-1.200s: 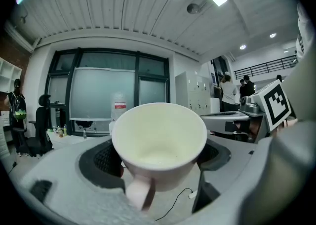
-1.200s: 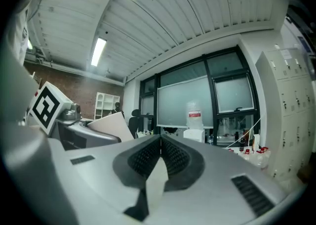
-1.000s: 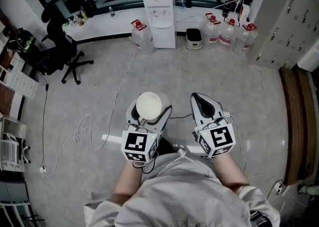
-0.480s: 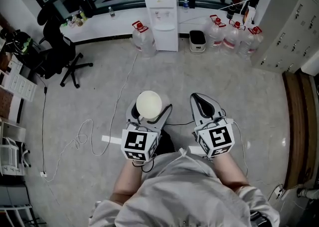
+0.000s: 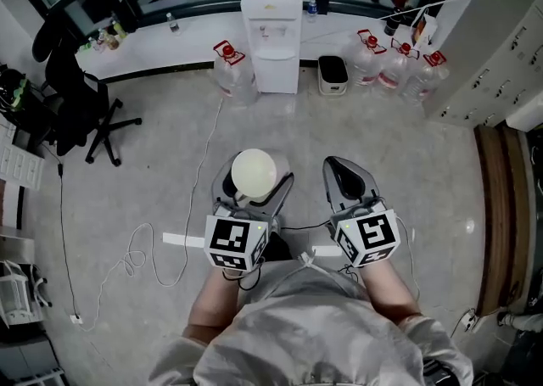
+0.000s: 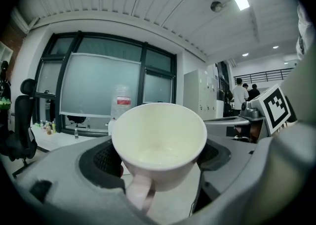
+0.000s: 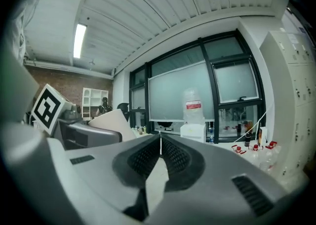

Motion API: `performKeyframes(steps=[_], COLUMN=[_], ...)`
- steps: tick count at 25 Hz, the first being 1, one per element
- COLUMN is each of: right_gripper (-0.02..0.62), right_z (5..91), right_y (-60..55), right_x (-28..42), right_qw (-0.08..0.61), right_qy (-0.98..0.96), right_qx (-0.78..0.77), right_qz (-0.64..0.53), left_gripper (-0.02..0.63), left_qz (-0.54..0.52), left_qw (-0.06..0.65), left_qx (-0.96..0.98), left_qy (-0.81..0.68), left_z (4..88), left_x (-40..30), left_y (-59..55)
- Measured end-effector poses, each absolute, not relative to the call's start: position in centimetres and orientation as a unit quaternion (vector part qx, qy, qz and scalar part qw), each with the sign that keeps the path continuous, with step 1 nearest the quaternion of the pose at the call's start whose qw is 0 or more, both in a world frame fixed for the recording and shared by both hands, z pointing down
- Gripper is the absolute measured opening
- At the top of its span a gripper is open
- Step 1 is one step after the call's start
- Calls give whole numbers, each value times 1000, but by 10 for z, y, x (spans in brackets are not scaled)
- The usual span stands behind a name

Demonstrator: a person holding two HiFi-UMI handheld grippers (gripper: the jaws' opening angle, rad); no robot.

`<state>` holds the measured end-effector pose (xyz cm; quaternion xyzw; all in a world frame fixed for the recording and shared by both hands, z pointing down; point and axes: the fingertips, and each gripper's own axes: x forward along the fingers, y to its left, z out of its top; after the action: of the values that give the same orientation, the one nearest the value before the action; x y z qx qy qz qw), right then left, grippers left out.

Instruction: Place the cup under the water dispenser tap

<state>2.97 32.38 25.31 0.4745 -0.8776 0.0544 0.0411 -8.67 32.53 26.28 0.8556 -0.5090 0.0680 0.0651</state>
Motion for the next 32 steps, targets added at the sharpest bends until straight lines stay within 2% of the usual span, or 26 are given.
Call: performKeyframes(steps=[15, 24, 32], right_gripper=[29, 29, 29], right_z=[280, 315, 322], right_y=[156, 98, -1], right_x=[-62, -61, -48], right_qw=[80, 97, 84], right_qy=[-860, -859, -867], right_qx=[497, 488, 472], right_qz=[85, 122, 133], left_gripper=[436, 436, 436], left_qz=[79, 97, 110], left_qw=[77, 109, 113], left_qx=[880, 869, 854], left_qy=[-461, -472, -495], left_z=[273, 305, 315], left_x=[-162, -164, -155], left_y=[155, 104, 19])
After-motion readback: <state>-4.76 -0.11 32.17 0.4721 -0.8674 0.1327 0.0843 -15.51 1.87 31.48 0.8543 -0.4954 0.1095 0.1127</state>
